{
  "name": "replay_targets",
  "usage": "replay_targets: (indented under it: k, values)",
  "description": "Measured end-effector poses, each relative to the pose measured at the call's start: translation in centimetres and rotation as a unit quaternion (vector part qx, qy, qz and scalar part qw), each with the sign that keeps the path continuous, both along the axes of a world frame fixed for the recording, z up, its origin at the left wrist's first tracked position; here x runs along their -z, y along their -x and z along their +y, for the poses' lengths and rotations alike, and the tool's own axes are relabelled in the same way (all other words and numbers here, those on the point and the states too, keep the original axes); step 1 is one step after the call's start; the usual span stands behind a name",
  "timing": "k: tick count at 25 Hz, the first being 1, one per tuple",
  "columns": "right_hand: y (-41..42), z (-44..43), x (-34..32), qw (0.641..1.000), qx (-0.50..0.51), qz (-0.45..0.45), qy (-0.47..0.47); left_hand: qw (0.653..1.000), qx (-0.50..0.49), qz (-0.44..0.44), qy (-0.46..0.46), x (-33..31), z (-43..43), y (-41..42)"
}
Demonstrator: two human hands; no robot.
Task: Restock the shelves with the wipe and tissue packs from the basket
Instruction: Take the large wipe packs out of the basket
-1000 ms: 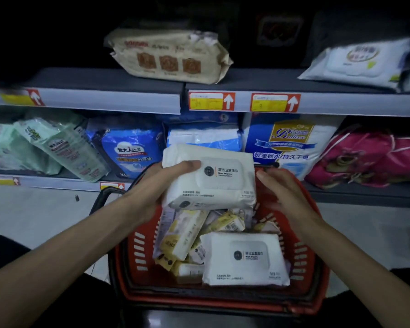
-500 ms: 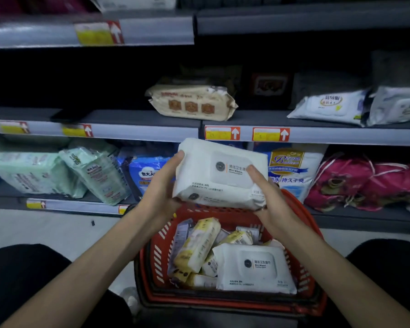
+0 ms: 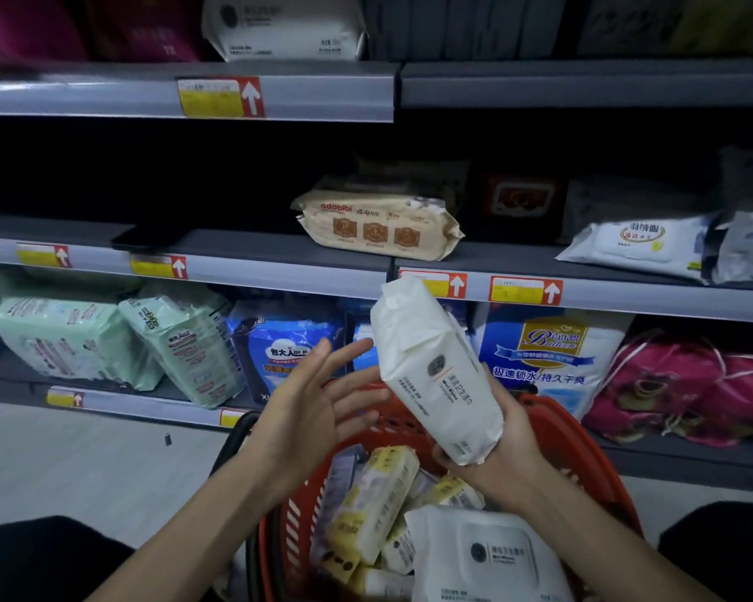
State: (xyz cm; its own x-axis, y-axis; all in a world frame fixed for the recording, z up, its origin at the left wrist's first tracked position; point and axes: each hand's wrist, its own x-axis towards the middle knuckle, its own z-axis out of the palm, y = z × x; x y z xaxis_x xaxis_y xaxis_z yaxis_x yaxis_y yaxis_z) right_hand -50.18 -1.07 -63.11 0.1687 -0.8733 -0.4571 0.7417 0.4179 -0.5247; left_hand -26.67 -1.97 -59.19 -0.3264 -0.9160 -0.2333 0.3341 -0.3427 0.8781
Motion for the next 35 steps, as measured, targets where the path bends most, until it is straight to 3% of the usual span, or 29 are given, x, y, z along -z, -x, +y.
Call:
replay_targets:
  k: [2,5,9,15,19,22,25,29,33,35]
  values:
    - [-0.1,-1.2,0.1,0.998,0.031,0.036,0.038,0.998,-0.013,-0.065,0.020,0.2,-1.1,0.1]
    - [0.0,-2.4,-0.8,0.977,0.030,0.189,0.093,0.987,-0.007,-0.146,0.074,-0.1,-1.9,-0.2]
    - [-0.7,-2.8,-2.9,0.927,0.032,0.344,0.143,0.984,-0.051,-0.151,0.073,-0.2,-2.8,-0.5]
    - [-2.6,-2.7,-7.6,0.896,0.051,0.366,0.247,0.979,-0.159,-0.086,0.099,-1.9,-2.9,-1.6]
    - [-4.2,-2.4,-13.4,0.849,0.064,0.398,0.342,0.953,-0.214,-0.040,0.210,-5.9,-2.8,-3.0]
    - [-5.3,-2.8,-18.4,0.823,0.039,0.396,0.405,0.925,-0.200,-0.021,0.321,-10.2,-3.4,-5.0]
    - [-6.4,-3.5,-22.9,0.779,0.021,0.430,0.457,0.898,-0.181,-0.067,0.395,-15.1,-5.0,-7.1]
    - [-8.4,-7.1,-28.1,0.738,0.075,0.476,0.473,0.872,-0.198,-0.111,0.435,-21.8,-8.5,-9.3]
    - [-10.0,-13.5,-32.5,0.705,0.119,0.517,0.470,0.829,-0.281,-0.167,0.454,-27.2,-12.7,-9.9]
    - [-10.5,-16.7,-32.8,0.693,0.107,0.555,0.447,0.806,-0.320,-0.248,0.433,-27.7,-15.4,-10.9]
